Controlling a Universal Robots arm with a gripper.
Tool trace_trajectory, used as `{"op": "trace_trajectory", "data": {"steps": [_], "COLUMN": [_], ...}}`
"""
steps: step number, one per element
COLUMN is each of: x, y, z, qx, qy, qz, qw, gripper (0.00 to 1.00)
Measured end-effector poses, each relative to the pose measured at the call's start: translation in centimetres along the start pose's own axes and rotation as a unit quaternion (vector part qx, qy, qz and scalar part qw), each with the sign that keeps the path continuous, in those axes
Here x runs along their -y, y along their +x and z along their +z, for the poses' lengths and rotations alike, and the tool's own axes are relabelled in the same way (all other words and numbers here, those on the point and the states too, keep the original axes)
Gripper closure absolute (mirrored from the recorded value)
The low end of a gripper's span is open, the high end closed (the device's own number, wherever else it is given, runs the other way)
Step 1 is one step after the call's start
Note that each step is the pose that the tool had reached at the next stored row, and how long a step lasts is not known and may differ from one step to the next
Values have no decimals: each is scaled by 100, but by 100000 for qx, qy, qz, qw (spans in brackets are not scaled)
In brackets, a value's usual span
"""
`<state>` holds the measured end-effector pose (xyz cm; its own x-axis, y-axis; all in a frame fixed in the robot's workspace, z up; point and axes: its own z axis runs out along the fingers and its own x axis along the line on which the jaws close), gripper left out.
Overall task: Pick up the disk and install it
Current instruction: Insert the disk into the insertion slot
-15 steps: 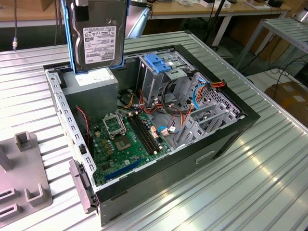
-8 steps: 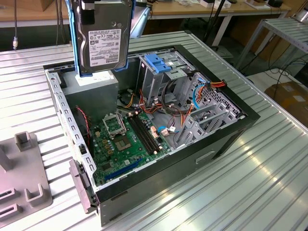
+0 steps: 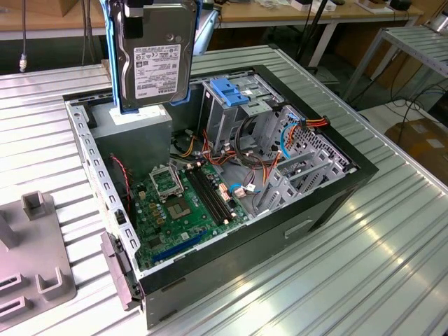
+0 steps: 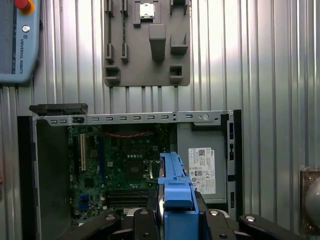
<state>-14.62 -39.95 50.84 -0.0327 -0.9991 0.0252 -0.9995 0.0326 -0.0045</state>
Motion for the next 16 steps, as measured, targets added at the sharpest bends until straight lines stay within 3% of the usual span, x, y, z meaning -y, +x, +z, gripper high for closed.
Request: {"op": "trace_trajectory", "data": {"steps": [8, 16], "x": [1, 4], "y": [13, 110], "z": [1, 6], "qx": [-2, 0], "qy": [0, 2], "qz": [-5, -5], "qw": [100000, 100000], "gripper": [63, 63]}}
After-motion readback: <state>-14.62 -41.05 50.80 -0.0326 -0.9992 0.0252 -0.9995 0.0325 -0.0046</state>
